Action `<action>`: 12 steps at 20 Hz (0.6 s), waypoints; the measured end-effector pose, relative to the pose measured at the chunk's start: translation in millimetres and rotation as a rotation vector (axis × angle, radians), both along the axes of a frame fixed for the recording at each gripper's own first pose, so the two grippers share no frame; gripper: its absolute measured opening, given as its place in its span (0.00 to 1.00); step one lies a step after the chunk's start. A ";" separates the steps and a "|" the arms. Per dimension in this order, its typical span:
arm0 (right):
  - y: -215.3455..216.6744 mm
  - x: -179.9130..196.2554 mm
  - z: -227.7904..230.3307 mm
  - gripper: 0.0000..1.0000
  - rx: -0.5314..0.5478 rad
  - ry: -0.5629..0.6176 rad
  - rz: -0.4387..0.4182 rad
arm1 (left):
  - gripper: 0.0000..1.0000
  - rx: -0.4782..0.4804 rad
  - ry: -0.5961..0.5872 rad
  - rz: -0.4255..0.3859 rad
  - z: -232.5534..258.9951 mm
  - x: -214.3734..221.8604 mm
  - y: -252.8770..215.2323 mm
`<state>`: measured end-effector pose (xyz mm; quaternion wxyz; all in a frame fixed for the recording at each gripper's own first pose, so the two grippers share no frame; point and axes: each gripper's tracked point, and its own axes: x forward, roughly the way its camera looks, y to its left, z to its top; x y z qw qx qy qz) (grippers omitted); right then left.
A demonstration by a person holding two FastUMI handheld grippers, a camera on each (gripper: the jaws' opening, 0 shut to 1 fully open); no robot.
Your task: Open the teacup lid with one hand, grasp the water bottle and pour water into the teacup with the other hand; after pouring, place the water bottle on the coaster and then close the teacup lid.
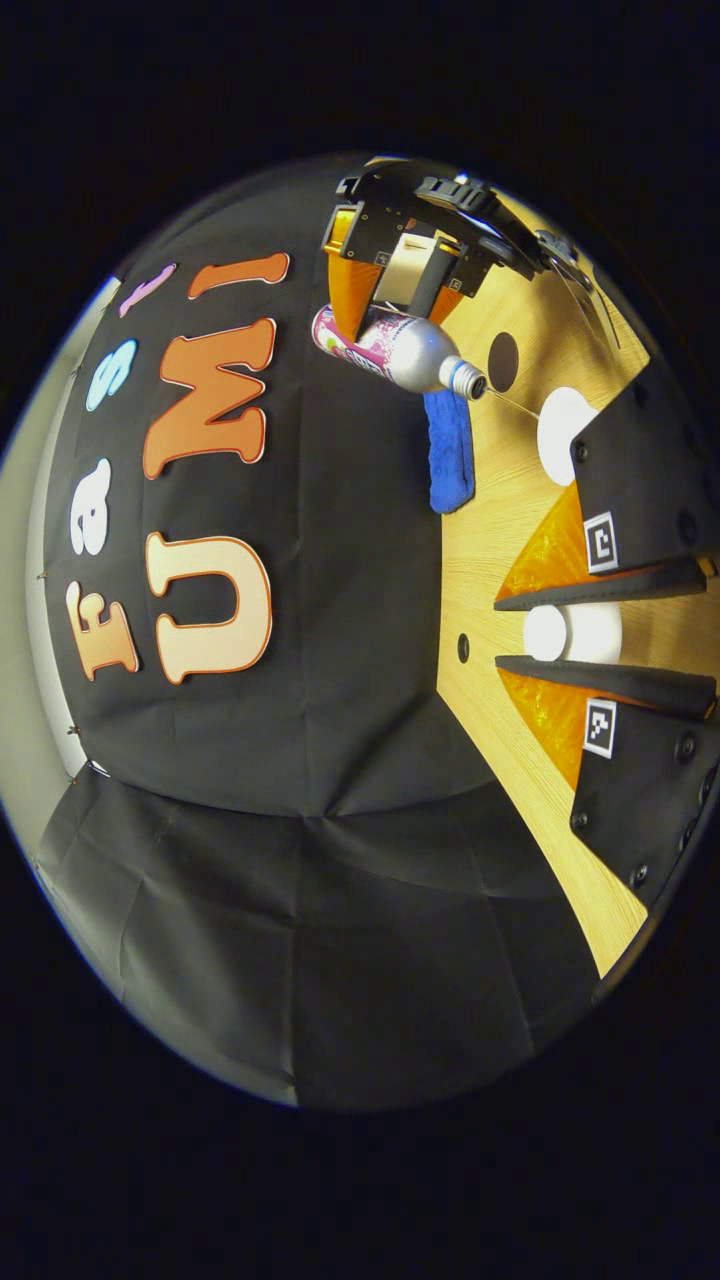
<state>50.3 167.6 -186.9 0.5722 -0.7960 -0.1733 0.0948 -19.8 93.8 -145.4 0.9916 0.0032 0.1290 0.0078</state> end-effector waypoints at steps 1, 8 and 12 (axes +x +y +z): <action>1.3 -1.0 -0.4 0.77 0.002 0.001 0.005 | 0.32 -0.002 0.001 -0.003 -1.5 0.4 -1.5; 2.9 -3.9 -21.4 0.77 0.113 0.116 0.003 | 0.31 -0.016 0.002 -0.015 -3.1 4.7 -9.4; -1.3 -10.4 -31.4 0.77 0.242 0.191 -0.025 | 0.31 -0.010 -0.008 -0.014 -1.2 6.0 -9.5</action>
